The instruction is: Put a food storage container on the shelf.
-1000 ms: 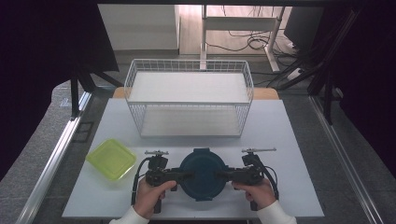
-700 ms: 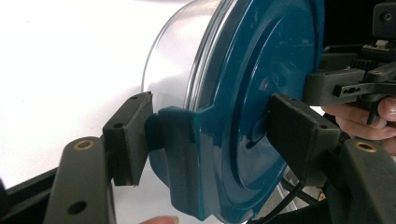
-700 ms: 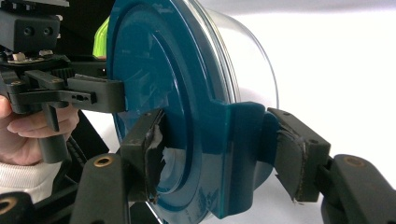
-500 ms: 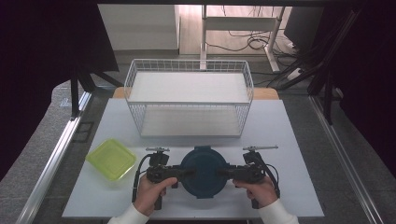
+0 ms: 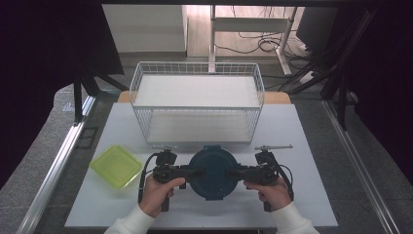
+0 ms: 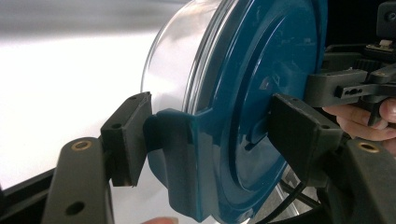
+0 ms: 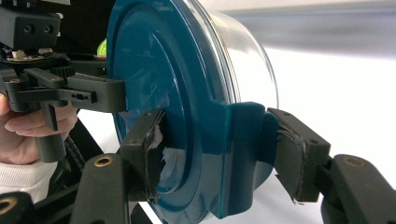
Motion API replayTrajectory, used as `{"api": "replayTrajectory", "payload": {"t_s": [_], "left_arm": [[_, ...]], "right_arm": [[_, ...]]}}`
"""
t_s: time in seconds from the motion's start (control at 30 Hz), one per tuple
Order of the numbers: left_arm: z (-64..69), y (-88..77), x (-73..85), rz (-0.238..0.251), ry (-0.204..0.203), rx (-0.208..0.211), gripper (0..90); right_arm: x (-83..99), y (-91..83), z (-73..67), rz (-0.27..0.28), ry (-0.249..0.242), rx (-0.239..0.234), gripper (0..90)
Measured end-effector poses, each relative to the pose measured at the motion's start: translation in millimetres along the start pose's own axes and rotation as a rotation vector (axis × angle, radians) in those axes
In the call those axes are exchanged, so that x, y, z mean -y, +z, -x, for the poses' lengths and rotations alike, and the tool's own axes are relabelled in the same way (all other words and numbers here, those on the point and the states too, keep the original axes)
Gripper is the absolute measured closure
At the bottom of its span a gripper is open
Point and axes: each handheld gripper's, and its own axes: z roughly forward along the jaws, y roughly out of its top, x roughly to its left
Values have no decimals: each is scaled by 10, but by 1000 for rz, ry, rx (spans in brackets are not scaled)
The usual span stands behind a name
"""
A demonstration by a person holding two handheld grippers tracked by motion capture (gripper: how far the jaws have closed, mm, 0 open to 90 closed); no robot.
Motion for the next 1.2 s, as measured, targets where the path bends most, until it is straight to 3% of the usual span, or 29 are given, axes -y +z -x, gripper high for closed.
{"api": "replayTrajectory", "payload": {"t_s": [0.77, 1.2], "left_arm": [[83, -326, -328, 39, 10, -21, 320], [210, -497, -653, 55, 41, -31, 321]], "right_arm": [[-397, -29, -249, 26, -28, -19, 395], [-688, -137, -370, 63, -38, -30, 397]]}}
